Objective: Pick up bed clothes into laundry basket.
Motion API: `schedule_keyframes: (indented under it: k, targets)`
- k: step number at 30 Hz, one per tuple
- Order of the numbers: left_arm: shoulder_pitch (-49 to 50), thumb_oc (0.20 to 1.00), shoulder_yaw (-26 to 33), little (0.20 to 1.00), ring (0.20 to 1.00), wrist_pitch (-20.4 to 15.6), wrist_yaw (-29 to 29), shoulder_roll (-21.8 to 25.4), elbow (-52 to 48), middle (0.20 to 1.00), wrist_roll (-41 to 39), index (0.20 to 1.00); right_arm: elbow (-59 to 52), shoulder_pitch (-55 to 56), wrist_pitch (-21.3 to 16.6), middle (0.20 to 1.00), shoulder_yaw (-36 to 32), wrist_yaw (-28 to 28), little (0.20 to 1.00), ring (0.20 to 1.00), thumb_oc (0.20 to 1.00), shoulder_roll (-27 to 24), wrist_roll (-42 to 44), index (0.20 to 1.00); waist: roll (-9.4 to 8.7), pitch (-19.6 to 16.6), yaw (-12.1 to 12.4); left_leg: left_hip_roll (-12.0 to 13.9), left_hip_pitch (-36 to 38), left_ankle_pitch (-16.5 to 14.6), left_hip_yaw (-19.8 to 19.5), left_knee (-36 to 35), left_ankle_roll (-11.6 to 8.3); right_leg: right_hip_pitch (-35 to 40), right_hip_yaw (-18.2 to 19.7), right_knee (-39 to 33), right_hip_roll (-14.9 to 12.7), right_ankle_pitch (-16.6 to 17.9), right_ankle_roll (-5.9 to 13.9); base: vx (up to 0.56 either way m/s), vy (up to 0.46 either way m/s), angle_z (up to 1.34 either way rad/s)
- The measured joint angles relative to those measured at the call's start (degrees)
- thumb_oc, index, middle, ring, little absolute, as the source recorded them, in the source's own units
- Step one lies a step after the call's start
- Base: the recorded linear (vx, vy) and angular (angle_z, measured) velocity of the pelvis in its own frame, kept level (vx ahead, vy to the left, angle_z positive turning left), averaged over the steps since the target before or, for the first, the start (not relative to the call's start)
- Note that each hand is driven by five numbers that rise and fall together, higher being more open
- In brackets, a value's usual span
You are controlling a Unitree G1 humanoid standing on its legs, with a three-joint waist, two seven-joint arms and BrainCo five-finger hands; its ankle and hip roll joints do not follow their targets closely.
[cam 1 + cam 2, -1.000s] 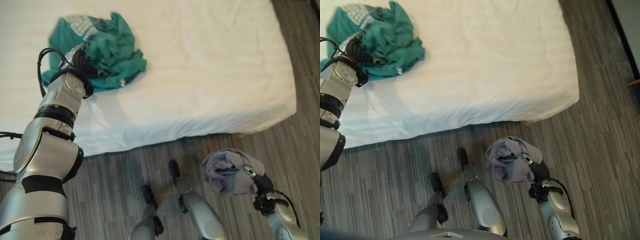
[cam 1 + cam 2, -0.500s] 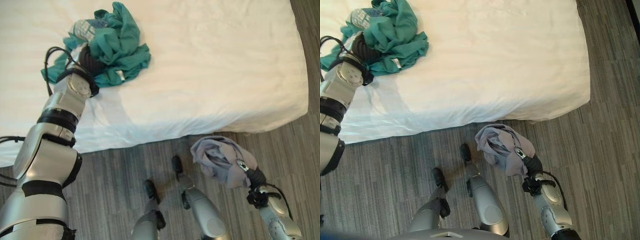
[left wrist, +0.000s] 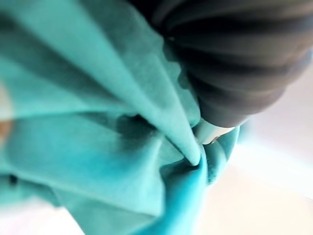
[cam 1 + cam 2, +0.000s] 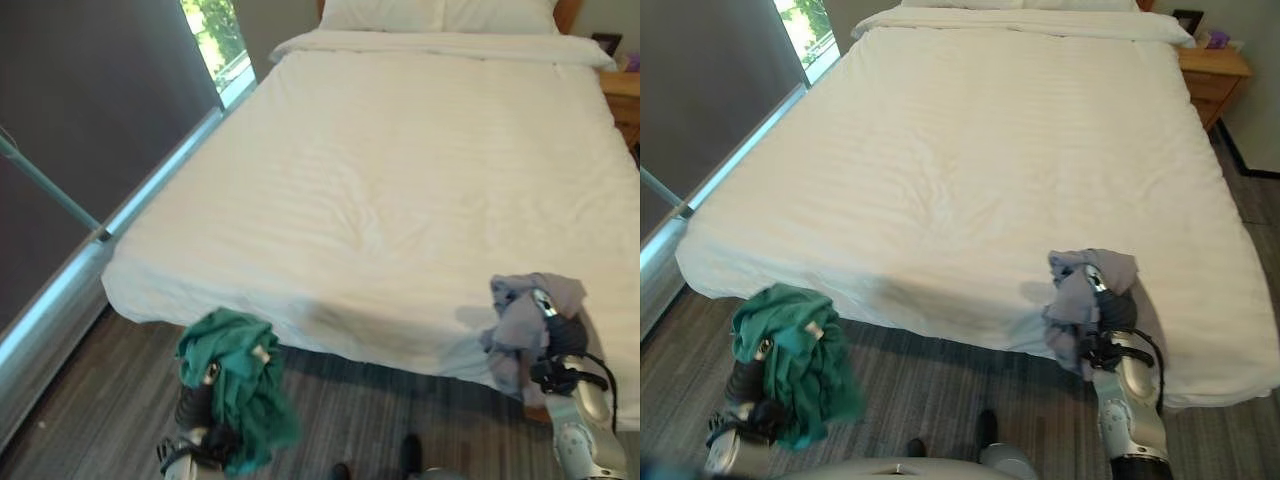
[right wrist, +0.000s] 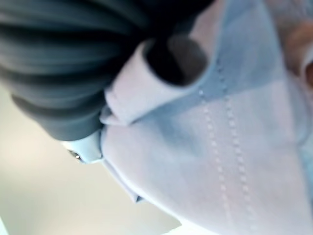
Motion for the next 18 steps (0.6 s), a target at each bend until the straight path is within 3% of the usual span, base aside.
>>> schedule_keyframes:
  k: [1,4,7,9,10,11,12,13,14,15,16,17,18]
  targets:
    - [-4.1,0.200,-1.1,0.200,0.200,0.0,0.9,-0.9,-0.3,0.200,0.0,0.200,0.1,0.3,0.1,0.200,1.3,-0.8,0.200,0.200,0.200,1.2,0.0,0.200,-1.30,-1.9,-0.6,0.1,1.4,0.0,-0.1,0.0,-0.01,1.6,-0.2,-0.1,0.1,0.0,-0.05,0.00,-0.084,-0.02]
    - [-15.0,0.200,-2.8,0.200,0.200,-0.7,1.9,7.8,-2.8,0.200,2.8,0.200,0.0,0.8,-0.1,0.200,3.2,-0.9,0.200,0.200,0.200,-0.7,0.0,0.200,-3.24,-4.6,-2.4,0.4,3.5,0.0,0.0,0.0,-0.07,3.4,-0.2,-0.2,0.4,-0.3,0.06,0.00,-0.090,-0.06]
    - [-14.3,0.200,-0.1,0.200,0.200,-3.3,2.0,6.0,-4.2,0.200,3.5,0.200,0.2,5.1,-0.3,0.200,0.7,-0.9,0.200,0.200,0.200,-1.2,0.1,0.200,-2.08,-5.2,-3.6,0.4,4.0,-0.2,1.6,0.0,-0.28,2.9,1.3,-0.2,0.6,-0.3,-0.22,-0.06,-0.027,-0.27]
    - [-13.1,0.200,-0.1,0.200,0.200,-3.3,2.1,4.5,-4.8,0.200,3.6,0.200,1.0,7.0,-0.2,0.200,0.6,-1.0,0.200,0.200,0.200,-1.0,0.1,0.200,-2.93,-3.3,-3.7,-0.5,1.9,-1.3,1.8,5.8,0.05,1.2,4.6,2.0,0.9,0.0,-0.50,-0.17,0.046,-0.67]
    - [-12.9,0.200,0.2,0.200,0.200,-3.5,2.6,4.5,-5.2,0.200,3.5,0.200,1.9,6.0,-0.2,0.200,1.1,-1.1,0.200,0.200,0.200,-0.1,0.1,0.200,-5.79,-1.1,-2.4,-2.3,-3.0,-2.8,-3.1,15.5,0.74,-1.0,8.9,4.0,0.0,0.1,-0.55,-0.09,0.154,-2.35]
    - [-13.1,0.200,0.1,0.200,0.200,-3.9,3.5,3.8,-4.9,0.200,3.5,0.200,2.6,2.5,-0.3,0.200,1.1,-1.2,0.200,0.200,0.200,-0.2,0.4,0.200,-6.65,-0.2,0.1,-8.8,-7.6,-5.3,-23.1,21.6,0.10,-5.2,15.6,4.6,0.6,0.0,0.12,-0.08,0.192,-2.55]
    - [-13.6,0.200,0.1,0.200,0.200,-3.9,3.9,3.5,-4.7,0.200,3.5,0.200,2.7,0.7,-0.3,0.200,1.0,-1.5,0.200,0.200,0.200,-0.1,0.6,0.200,-6.99,0.9,-0.4,-11.2,-7.7,-5.9,-28.7,22.9,0.21,-6.4,17.2,4.4,1.2,-0.3,3.00,-0.09,0.280,-3.07]
    - [-14.3,0.200,0.4,0.200,0.200,-4.1,4.3,2.9,-3.8,0.200,3.5,0.200,3.0,-2.2,-0.4,0.200,0.6,-1.4,0.200,0.200,0.200,0.1,0.6,0.200,-3.49,1.6,-0.3,-11.8,-7.8,-6.0,-30.1,22.5,3.26,-7.7,21.6,5.9,4.0,-3.8,8.72,-0.09,0.272,-1.99]
    - [-15.3,0.200,0.6,0.200,0.200,-4.3,4.3,2.7,-3.8,0.200,3.6,0.200,1.9,-2.5,-0.8,0.200,0.3,-1.4,0.200,0.200,0.200,-1.2,0.6,0.200,0.41,2.5,-0.8,-7.6,-6.8,-9.2,-28.4,20.1,7.94,-10.2,21.5,13.5,7.8,-3.9,6.17,-0.12,0.291,-1.93]
    - [-17.6,0.200,1.0,0.200,0.200,-4.3,4.3,4.1,-3.5,0.200,3.6,0.200,1.7,-1.4,-1.2,0.200,-1.2,-1.3,0.200,0.200,0.200,-0.6,0.6,0.200,-0.91,4.0,-1.6,-7.9,-6.1,-10.8,-25.7,19.3,6.09,-12.7,23.0,26.1,6.9,-5.8,4.98,-0.16,0.284,-0.88]
    - [-17.5,0.200,1.4,0.200,0.200,-4.4,4.5,5.4,-4.3,0.200,3.6,0.200,1.4,0.6,-1.2,0.200,-2.1,-1.3,0.200,0.200,0.200,0.2,0.5,0.200,-3.60,3.4,-3.8,-10.0,-5.8,-9.6,-24.4,18.6,6.35,-11.1,26.2,22.5,4.3,-9.8,7.39,-0.24,0.221,-1.18]
    - [-16.8,0.200,2.3,0.200,0.200,-5.2,4.8,6.1,-5.0,0.200,4.8,0.200,1.9,1.5,-1.1,0.200,-4.1,-1.7,0.200,0.200,0.200,1.3,0.6,0.200,-3.64,3.3,-4.5,-10.0,-5.3,-7.2,-22.1,14.4,7.22,-9.4,32.1,13.6,4.4,-6.4,10.05,-0.25,0.161,-1.56]
    - [-16.4,0.200,2.9,0.200,0.200,-5.2,4.9,7.3,-5.9,0.200,5.5,0.200,1.8,1.7,-1.1,0.200,-4.5,-1.6,0.200,0.200,0.200,1.8,0.6,0.200,-3.49,3.4,-4.0,-9.5,-4.7,-4.1,-19.1,11.1,6.96,-9.6,33.8,9.4,4.0,-5.1,11.91,-0.30,0.114,-1.97]
